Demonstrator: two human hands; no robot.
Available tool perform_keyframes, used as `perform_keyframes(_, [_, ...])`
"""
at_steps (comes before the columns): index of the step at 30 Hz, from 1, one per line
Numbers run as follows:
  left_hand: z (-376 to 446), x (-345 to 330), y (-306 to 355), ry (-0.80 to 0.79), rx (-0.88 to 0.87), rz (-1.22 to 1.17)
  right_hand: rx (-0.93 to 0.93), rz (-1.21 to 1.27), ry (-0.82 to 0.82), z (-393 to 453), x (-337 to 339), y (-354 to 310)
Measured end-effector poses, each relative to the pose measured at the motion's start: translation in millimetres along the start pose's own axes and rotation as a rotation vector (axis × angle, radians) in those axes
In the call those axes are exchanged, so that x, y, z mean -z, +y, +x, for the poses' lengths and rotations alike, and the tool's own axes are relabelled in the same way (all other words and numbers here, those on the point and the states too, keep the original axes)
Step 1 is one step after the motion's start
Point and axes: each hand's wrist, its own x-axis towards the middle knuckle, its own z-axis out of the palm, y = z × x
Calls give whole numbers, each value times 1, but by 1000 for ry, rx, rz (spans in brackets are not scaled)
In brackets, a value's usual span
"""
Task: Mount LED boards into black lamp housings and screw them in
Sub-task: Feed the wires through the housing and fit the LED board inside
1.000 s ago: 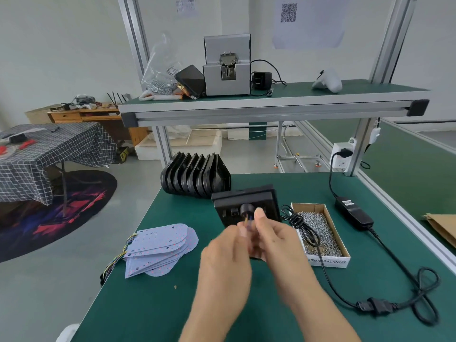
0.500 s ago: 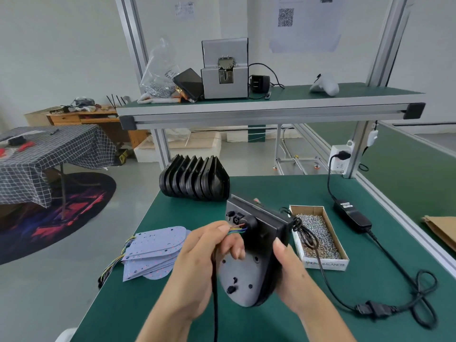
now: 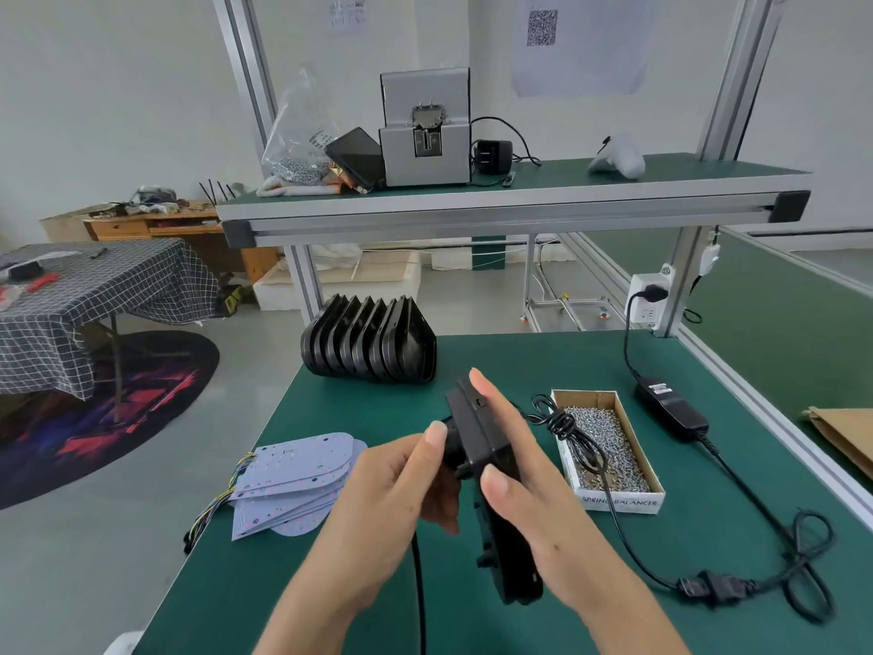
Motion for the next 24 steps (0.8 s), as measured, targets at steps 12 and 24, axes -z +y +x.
perform_keyframes(12, [-2, 5, 6, -103, 100, 122, -9, -159, 90, -8, -11, -6])
perform_keyframes(24, [4, 8, 3, 30, 26, 304, -120, -454, 187, -4, -21, -16])
